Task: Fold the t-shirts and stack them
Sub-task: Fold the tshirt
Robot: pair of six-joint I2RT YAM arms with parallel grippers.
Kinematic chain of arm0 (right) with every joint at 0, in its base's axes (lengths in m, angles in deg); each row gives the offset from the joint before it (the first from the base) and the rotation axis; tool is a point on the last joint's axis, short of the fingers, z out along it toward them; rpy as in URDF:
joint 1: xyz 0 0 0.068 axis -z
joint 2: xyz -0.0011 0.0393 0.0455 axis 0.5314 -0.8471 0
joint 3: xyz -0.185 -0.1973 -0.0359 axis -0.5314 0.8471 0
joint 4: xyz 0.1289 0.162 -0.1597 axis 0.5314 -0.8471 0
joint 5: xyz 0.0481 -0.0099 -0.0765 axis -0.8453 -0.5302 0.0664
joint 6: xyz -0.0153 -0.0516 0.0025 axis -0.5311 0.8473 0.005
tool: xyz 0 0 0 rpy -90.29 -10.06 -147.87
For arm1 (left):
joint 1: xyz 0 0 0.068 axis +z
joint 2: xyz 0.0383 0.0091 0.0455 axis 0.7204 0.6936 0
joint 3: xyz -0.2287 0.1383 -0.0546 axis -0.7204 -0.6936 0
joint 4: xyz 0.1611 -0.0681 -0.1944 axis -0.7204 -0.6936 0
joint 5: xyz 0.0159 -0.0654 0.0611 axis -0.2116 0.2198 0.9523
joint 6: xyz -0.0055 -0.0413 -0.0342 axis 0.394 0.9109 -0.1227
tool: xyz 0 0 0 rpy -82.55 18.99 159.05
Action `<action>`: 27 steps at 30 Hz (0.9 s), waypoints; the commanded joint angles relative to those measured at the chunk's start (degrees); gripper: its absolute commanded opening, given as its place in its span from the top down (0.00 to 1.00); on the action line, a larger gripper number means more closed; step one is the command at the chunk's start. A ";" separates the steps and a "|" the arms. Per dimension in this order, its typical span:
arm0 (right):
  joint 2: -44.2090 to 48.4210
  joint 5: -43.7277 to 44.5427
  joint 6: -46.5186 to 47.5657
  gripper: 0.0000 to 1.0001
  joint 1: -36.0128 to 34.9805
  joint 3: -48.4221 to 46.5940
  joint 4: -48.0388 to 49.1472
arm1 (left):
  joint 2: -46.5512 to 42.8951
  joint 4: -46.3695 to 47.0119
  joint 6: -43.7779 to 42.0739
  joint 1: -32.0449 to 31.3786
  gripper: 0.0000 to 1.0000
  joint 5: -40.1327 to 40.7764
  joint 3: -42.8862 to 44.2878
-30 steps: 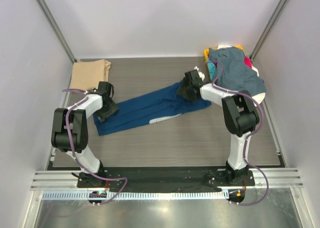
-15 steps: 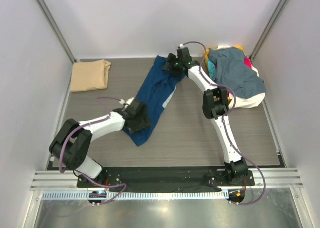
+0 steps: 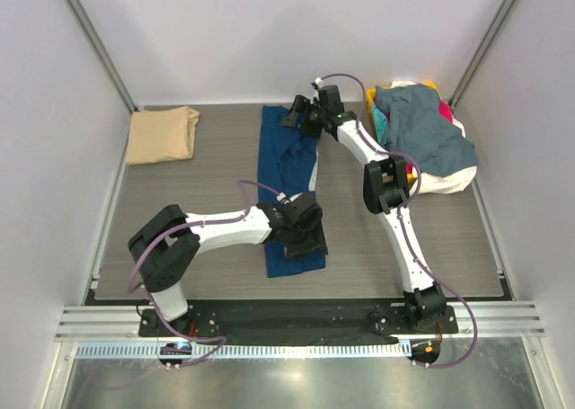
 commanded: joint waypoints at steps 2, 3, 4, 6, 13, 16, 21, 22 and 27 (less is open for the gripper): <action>-1.68 -2.22 2.56 0.14 -1.00 1.58 -3.34 | -6.26 -12.02 1.76 -3.27 0.31 2.77 4.07; -1.33 -1.53 2.74 0.13 -1.08 1.76 -3.43 | -9.58 -13.97 1.67 -4.32 0.31 7.66 4.33; -0.11 -0.91 2.82 0.10 -1.00 2.11 -3.34 | -11.26 -16.08 1.67 -4.85 0.31 9.97 4.68; 1.30 -0.73 3.87 0.09 -0.99 2.81 -3.34 | -14.34 -24.25 1.32 -6.78 0.30 19.07 7.14; 12.62 -3.54 6.77 0.00 -1.08 3.16 -3.51 | -24.70 -38.52 -1.58 -7.32 0.23 35.91 7.86; 24.13 0.83 7.92 0.00 -0.99 11.40 -3.51 | -28.41 -37.90 -1.41 -6.62 0.20 36.80 3.12; 49.75 9.89 5.47 0.00 -1.95 43.45 -3.60 | -37.90 -31.85 -2.46 -2.14 0.21 33.47 -7.43; 53.74 11.56 4.94 0.00 -2.66 48.81 -3.43 | -39.13 -30.27 -3.68 -1.43 0.21 32.33 -8.92; 71.41 15.62 0.38 0.08 -8.02 81.26 -2.38 | -41.87 -21.21 -6.59 0.33 0.20 28.29 -15.87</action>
